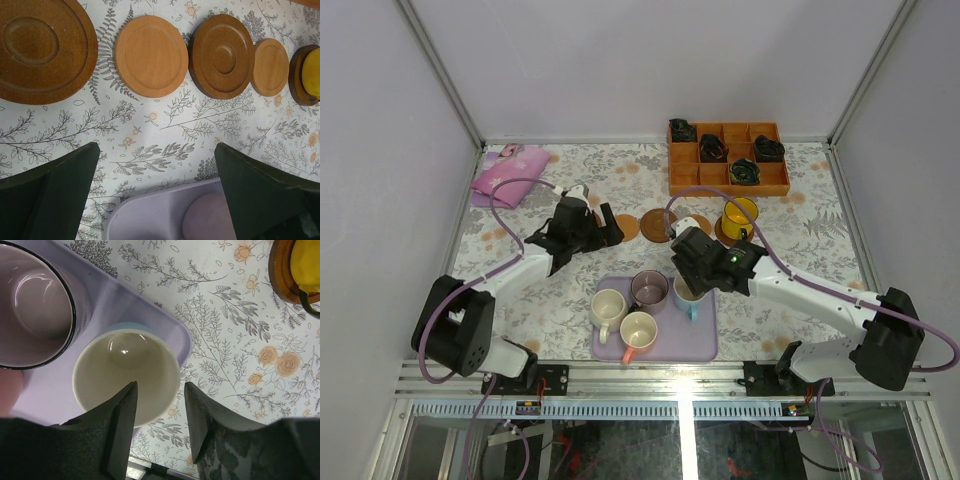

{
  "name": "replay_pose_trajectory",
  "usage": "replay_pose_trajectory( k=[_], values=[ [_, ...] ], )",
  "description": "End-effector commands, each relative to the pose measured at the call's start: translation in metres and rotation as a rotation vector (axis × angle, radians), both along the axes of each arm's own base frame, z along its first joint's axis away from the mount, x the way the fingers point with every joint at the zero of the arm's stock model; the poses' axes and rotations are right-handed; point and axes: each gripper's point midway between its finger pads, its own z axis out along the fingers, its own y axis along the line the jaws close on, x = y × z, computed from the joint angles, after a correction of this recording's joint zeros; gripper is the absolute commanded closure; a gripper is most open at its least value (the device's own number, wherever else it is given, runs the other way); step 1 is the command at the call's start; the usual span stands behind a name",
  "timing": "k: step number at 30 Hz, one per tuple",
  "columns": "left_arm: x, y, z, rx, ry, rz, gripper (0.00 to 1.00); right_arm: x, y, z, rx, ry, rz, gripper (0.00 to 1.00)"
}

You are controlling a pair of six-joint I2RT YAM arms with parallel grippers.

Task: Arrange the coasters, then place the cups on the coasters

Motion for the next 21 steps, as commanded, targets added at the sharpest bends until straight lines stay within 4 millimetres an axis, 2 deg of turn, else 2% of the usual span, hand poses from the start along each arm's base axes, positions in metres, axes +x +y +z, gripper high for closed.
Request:
replay_pose_trajectory(
  k=[1,8,11,21],
  values=[
    [0.017,-0.007,0.017,-0.009,-0.067,-0.010,0.00,0.009,0.000,0.021,0.050,-0.076,-0.053,0.48],
    [0.016,-0.009,0.017,-0.015,-0.068,-0.021,0.00,0.008,-0.004,0.044,0.139,-0.113,-0.144,0.29],
    [0.016,-0.008,0.018,-0.011,-0.074,-0.022,0.00,-0.001,0.001,0.050,0.213,-0.082,-0.166,0.22],
    [0.010,-0.004,0.016,-0.007,-0.077,-0.018,0.00,-0.048,0.005,0.020,0.298,0.124,-0.174,0.12]
  ],
)
